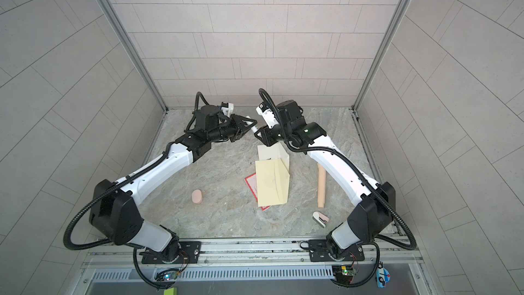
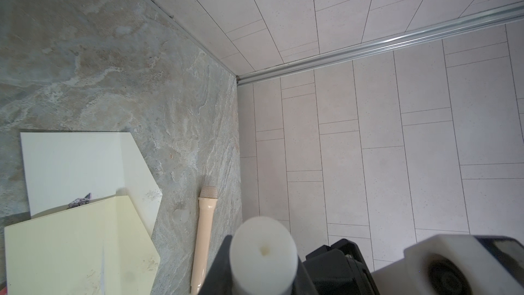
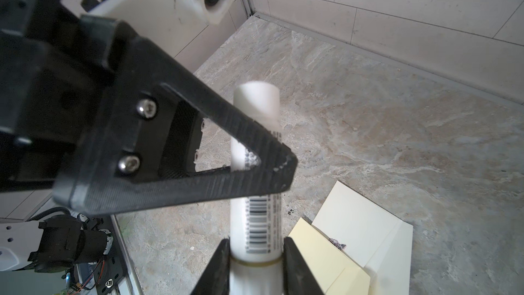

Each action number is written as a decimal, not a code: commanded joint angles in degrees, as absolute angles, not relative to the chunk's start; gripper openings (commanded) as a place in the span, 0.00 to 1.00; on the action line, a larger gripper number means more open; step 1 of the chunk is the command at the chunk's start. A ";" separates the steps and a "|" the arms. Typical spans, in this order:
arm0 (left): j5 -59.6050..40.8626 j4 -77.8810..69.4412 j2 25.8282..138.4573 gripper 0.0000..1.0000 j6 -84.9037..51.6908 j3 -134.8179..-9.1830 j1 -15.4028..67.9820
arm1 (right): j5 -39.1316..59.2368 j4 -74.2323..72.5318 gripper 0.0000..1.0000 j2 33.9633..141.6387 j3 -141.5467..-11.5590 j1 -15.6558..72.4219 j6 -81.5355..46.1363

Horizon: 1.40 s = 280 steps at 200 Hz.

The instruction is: Place the letter into the envelope and seal it

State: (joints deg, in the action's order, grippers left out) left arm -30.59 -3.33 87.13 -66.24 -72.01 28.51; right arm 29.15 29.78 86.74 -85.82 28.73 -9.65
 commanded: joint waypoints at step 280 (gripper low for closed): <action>-49.75 -73.87 87.16 0.00 -60.56 -49.41 24.52 | 70.12 21.02 0.00 78.72 -82.44 26.57 -17.81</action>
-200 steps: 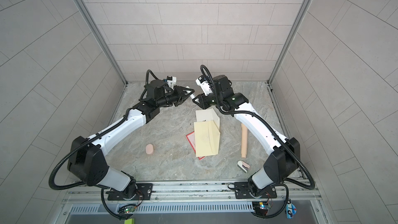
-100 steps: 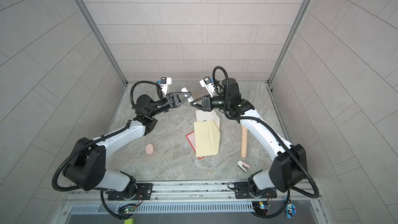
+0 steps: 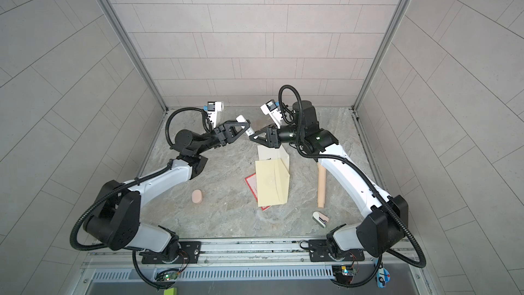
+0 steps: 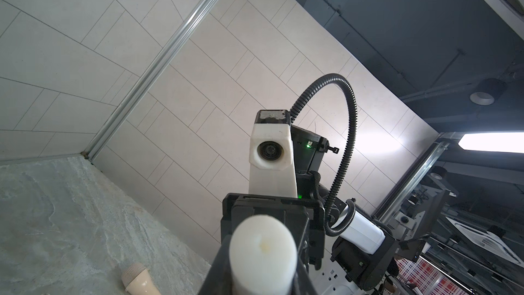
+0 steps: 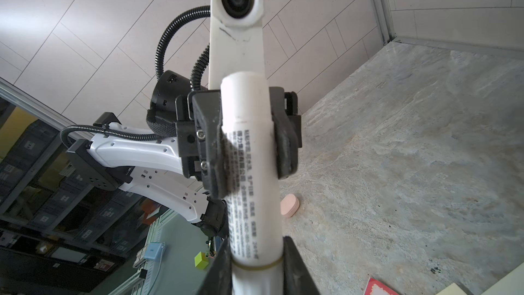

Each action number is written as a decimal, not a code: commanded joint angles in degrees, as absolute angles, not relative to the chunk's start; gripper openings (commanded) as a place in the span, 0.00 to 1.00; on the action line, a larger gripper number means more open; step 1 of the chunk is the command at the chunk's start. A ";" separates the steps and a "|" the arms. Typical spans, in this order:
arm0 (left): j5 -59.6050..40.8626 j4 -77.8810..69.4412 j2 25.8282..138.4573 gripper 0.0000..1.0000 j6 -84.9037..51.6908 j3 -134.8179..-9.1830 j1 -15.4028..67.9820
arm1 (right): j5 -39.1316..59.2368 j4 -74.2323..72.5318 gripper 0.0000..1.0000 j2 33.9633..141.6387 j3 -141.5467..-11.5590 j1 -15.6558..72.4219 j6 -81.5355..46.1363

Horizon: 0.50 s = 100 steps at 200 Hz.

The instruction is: Place the letter into the envelope and seal it

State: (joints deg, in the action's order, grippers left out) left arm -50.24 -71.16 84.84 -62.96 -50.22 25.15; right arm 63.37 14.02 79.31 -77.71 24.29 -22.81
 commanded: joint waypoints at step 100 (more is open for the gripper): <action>-24.83 -29.95 82.53 0.00 -60.67 -60.42 24.79 | 43.84 2.94 0.65 74.35 -74.10 22.67 -32.47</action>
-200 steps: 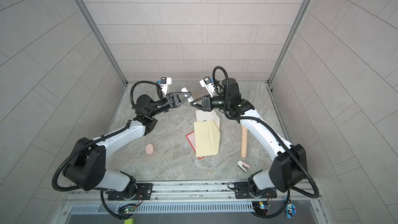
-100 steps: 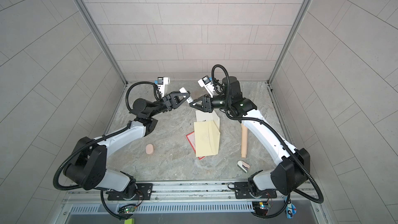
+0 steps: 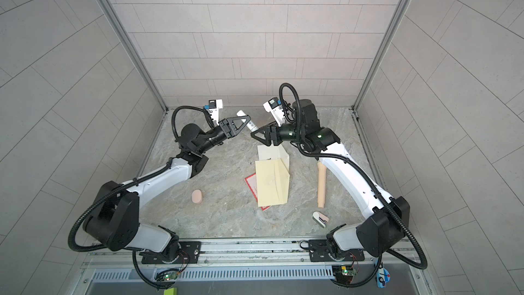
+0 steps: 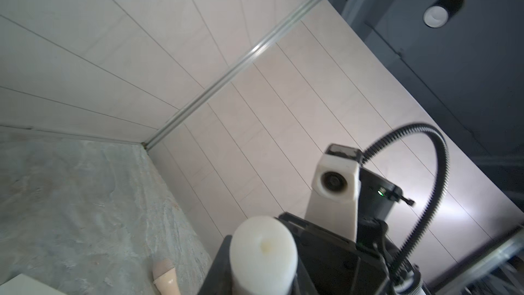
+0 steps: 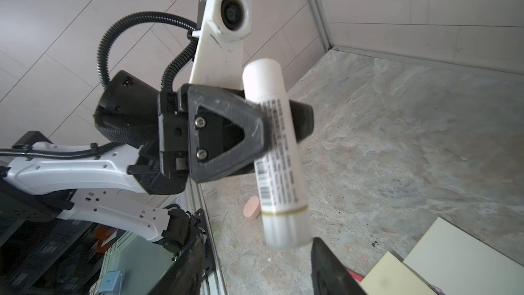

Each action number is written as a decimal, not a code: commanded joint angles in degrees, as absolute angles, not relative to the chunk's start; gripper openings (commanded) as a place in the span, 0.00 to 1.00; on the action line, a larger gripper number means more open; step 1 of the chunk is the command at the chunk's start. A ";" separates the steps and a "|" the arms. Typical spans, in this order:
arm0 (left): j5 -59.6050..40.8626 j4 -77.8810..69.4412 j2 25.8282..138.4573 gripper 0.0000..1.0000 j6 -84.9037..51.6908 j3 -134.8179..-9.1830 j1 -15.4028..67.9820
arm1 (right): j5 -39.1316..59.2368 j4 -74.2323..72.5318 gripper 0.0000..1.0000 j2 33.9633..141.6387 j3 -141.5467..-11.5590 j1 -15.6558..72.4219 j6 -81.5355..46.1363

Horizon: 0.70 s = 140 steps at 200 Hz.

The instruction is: Place the letter into the envelope and seal it

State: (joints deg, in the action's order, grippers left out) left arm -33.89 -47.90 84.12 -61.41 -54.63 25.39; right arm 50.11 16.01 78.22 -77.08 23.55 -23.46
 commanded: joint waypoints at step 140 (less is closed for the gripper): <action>-24.35 -46.08 90.16 0.00 -83.61 -63.22 26.53 | 35.99 -21.00 0.60 81.47 -65.79 22.24 -52.52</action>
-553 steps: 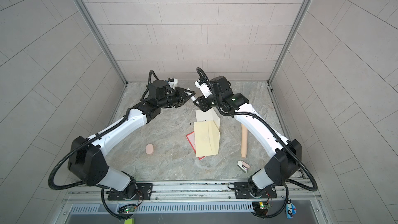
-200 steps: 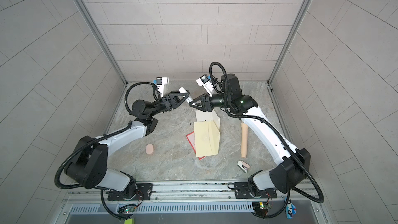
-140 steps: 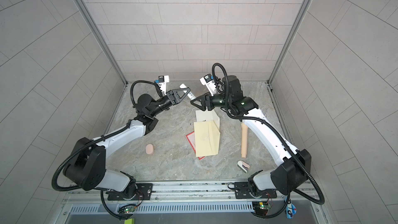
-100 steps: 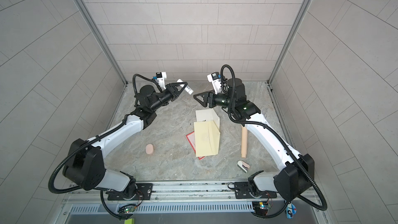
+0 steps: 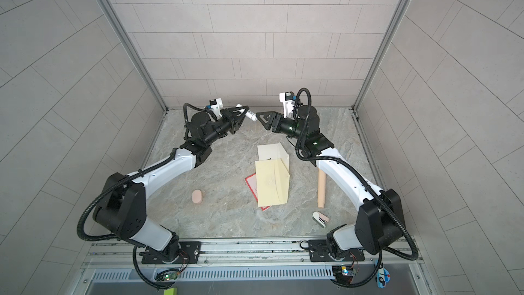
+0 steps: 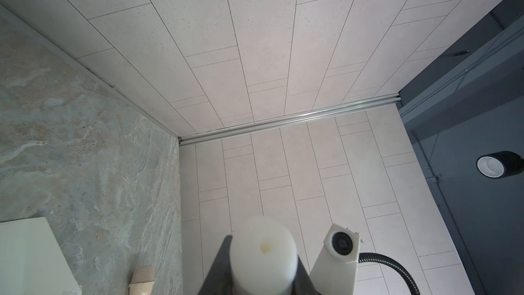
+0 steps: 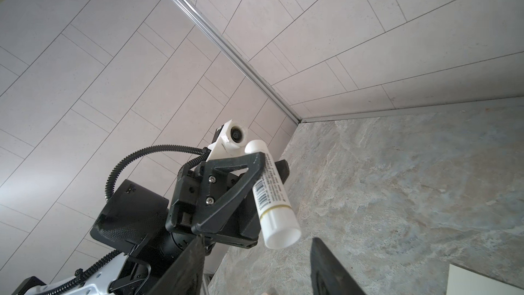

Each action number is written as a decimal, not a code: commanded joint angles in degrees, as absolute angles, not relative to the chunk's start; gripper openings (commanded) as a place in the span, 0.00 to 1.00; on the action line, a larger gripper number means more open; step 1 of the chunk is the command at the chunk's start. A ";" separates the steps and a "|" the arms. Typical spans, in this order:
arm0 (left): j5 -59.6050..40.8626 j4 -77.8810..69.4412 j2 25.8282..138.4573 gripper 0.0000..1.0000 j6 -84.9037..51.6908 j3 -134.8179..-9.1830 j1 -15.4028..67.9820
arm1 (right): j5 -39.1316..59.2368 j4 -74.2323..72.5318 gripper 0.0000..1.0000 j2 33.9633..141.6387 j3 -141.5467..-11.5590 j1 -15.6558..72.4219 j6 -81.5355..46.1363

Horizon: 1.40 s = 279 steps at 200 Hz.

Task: Place the letter into the envelope and seal it
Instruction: 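Bring the uncapped glue stick in the right gripper back toward the left gripper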

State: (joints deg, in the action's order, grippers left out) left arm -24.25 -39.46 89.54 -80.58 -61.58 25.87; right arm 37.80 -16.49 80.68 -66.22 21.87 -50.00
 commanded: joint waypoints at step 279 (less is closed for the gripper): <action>-24.52 -46.42 94.72 0.00 -82.18 -65.59 30.49 | 36.56 -34.88 0.35 86.70 -63.88 22.85 -63.75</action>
State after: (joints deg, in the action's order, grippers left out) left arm -23.97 -43.77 94.17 -81.60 -63.77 29.71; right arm 36.80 -32.38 86.61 -62.26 22.59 -63.09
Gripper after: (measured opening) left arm 0.232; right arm 0.365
